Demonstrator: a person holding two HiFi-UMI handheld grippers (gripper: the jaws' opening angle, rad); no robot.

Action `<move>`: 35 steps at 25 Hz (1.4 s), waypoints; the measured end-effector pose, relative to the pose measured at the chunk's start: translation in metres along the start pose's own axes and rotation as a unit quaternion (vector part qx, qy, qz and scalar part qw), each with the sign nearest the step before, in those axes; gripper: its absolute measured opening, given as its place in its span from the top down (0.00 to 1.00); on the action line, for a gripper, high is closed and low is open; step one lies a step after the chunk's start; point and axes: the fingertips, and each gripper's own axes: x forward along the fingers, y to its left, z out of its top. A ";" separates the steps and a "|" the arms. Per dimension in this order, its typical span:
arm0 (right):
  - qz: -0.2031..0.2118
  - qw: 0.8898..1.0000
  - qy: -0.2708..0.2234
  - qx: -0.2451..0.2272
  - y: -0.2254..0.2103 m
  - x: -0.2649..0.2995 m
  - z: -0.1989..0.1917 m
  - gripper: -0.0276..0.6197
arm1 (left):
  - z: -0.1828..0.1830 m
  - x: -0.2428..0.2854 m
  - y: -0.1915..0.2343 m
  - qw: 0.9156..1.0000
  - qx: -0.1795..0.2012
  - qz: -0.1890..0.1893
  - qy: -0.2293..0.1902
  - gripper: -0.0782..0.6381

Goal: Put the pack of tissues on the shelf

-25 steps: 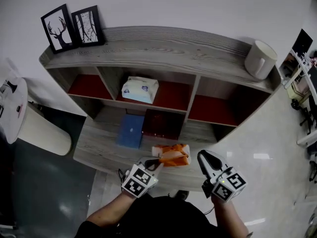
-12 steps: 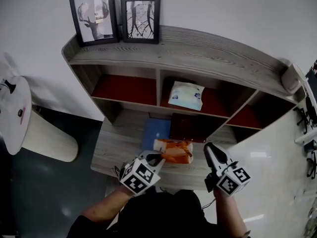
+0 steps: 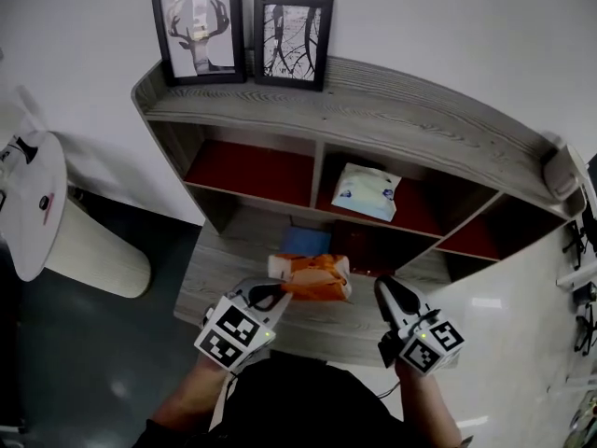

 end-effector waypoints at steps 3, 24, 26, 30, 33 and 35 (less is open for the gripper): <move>0.008 1.000 0.010 0.006 0.002 0.003 -0.004 0.92 | 0.008 -0.012 0.007 1.000 0.007 -0.001 -0.003 0.86; 0.007 1.000 0.018 0.014 0.060 0.082 -0.010 0.92 | 0.064 -0.078 0.141 0.996 0.082 0.013 -0.039 0.86; 0.010 1.000 0.014 0.022 0.064 0.085 -0.010 0.92 | 0.067 -0.077 0.155 0.996 0.072 0.015 -0.045 0.86; 0.011 0.999 0.020 0.048 0.074 0.089 -0.009 0.92 | 0.071 -0.068 0.180 0.996 0.076 0.037 -0.040 0.86; 0.011 0.998 0.032 0.053 0.076 0.089 -0.010 0.92 | 0.075 -0.059 0.195 0.995 0.074 0.048 -0.040 0.86; 0.009 0.998 0.032 0.054 0.073 0.088 -0.010 0.92 | 0.077 -0.053 0.204 0.995 0.068 0.055 -0.043 0.86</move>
